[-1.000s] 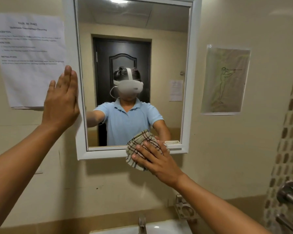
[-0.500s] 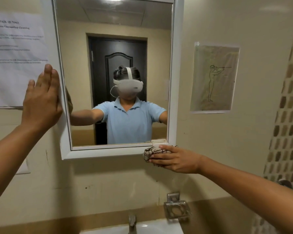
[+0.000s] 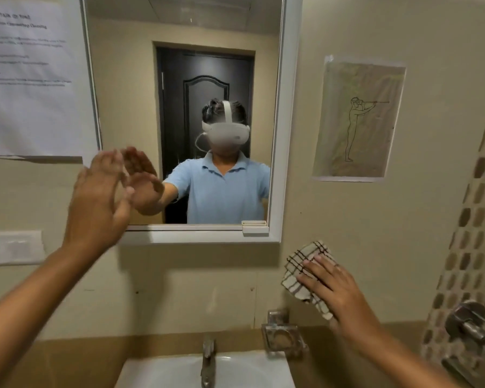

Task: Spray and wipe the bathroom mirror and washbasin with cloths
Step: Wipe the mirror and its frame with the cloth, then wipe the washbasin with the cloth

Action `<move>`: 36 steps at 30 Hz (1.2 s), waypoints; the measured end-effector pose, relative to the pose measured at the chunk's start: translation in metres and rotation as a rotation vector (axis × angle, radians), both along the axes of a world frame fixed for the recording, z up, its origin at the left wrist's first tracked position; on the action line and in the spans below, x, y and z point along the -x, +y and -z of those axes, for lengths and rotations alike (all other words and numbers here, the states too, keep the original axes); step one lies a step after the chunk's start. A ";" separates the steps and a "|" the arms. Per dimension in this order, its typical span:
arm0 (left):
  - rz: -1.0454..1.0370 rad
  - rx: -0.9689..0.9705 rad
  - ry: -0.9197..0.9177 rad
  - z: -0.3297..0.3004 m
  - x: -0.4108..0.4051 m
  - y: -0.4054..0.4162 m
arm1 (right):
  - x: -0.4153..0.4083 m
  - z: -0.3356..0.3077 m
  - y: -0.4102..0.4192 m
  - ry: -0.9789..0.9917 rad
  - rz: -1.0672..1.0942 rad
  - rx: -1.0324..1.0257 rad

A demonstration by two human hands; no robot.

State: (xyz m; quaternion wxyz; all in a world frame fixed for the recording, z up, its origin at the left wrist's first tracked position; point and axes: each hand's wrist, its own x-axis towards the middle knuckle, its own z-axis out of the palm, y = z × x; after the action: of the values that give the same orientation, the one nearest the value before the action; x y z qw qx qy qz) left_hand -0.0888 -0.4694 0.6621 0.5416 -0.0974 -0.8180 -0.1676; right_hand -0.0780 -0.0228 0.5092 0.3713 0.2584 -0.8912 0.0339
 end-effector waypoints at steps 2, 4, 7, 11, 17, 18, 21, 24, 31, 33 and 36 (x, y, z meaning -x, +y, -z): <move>0.150 -0.056 -0.070 0.039 -0.016 0.028 | -0.020 0.020 -0.032 -0.176 -0.188 0.434; 0.283 -0.131 -0.156 0.076 -0.032 0.056 | -0.037 0.029 -0.067 -0.321 -0.359 0.773; 0.428 -0.281 -0.362 0.125 -0.052 0.094 | -0.051 0.036 -0.113 -0.648 -0.465 1.310; 0.557 -0.618 -0.776 0.180 -0.062 0.118 | -0.058 0.051 -0.146 -1.150 -0.487 1.901; 0.603 -1.094 -1.017 0.231 -0.076 0.104 | -0.072 0.092 -0.180 -1.483 -0.559 2.050; 0.570 -1.104 -1.015 0.240 -0.077 0.100 | -0.075 0.097 -0.187 -1.475 -0.536 2.013; 0.462 -0.983 -1.043 0.272 -0.073 0.087 | -0.081 0.119 -0.206 -1.468 -0.419 1.875; 0.374 -0.802 -1.092 0.306 -0.066 0.076 | -0.083 0.147 -0.220 -1.438 -0.243 1.838; 0.502 -0.685 -1.277 0.364 -0.038 0.066 | -0.071 0.194 -0.217 -1.338 0.082 1.925; 0.475 -0.646 -1.286 0.373 -0.024 0.068 | -0.065 0.203 -0.204 -1.259 0.188 1.914; 0.374 -0.568 -1.260 0.378 -0.005 0.071 | -0.050 0.206 -0.180 -1.120 0.288 1.788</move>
State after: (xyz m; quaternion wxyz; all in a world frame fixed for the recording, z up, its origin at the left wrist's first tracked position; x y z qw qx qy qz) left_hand -0.0841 -0.3985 0.2839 -0.0673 0.0243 -0.8696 -0.4885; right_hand -0.0285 -0.2028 0.3028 -0.0360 -0.2684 -0.6087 0.7458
